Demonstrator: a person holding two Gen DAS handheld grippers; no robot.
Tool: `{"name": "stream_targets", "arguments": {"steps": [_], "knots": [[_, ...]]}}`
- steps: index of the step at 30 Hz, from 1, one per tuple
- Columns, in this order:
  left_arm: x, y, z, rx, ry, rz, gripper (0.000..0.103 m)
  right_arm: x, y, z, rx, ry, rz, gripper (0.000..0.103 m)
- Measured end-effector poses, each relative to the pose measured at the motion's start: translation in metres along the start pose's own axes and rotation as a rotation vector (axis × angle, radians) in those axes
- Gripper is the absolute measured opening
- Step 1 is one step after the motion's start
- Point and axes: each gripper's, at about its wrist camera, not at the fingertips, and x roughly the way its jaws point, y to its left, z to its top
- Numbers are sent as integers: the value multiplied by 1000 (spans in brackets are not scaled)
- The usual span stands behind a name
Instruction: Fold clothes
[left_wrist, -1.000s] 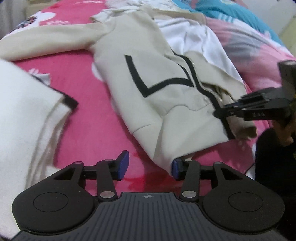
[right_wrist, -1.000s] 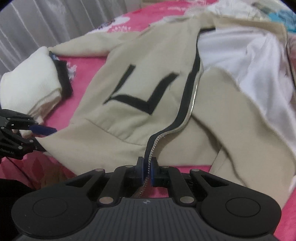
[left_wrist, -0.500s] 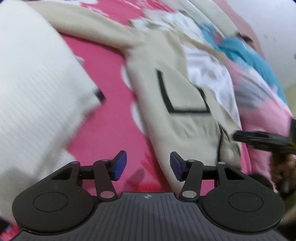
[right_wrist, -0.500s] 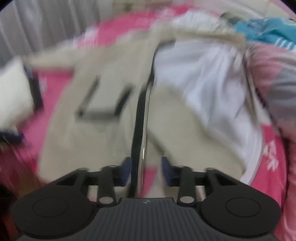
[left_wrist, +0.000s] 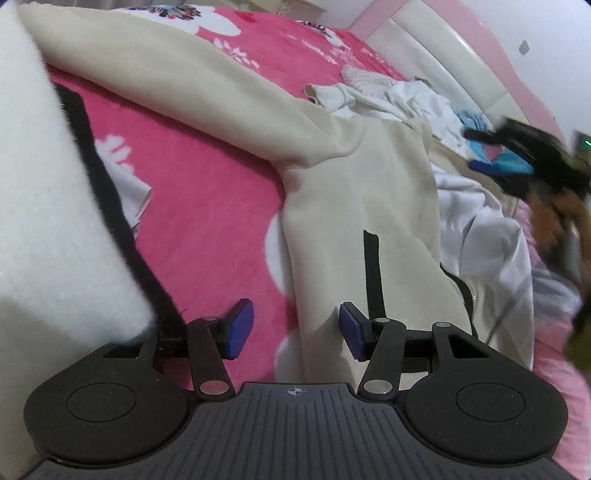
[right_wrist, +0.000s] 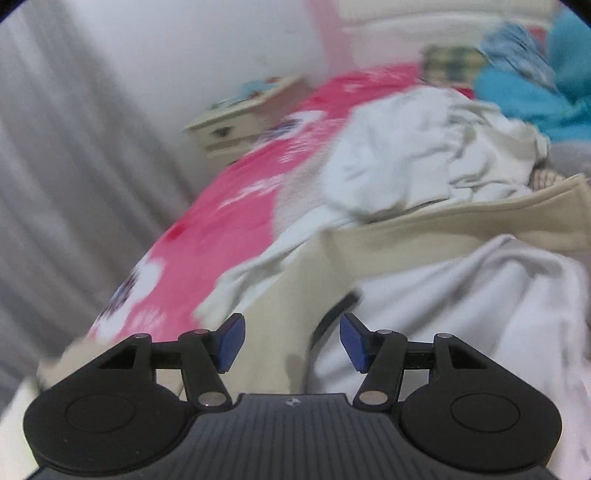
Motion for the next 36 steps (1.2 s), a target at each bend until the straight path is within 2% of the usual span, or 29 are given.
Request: {"name": "stream_targets", "arguments": {"steps": [3,8,10,11,12,14,19,21,22,25,31,36], "knots": [[1,1,-1,20,0,-6,51,33,-22,16,29,10,13,60],[2,9,2,9,22,-47,51,69,-28,20,-119,115,88,57],[2,12,3,7,27,-65,51,77,-25,17,-205,175,92,45],[3,13,3,9,29,-72,51,80,-22,14,-252,201,88,34],[2,14,3,15,30,-76,51,79,-19,12,-292,218,87,19],[2,14,2,28,30,-82,51,70,-11,11,-355,218,95,12],[2,13,2,35,33,-77,51,13,19,16,-456,98,131,7],[2,13,3,25,39,-78,51,-10,31,22,-496,33,103,7],[2,13,5,15,44,-81,51,-18,37,25,-530,10,59,7],[4,15,8,-21,54,-92,51,-19,46,26,-675,-3,-158,6],[5,14,8,-28,49,-93,51,41,48,5,-863,96,-378,6],[3,13,10,-50,40,-97,51,78,47,-4,-911,123,-492,6]]}}
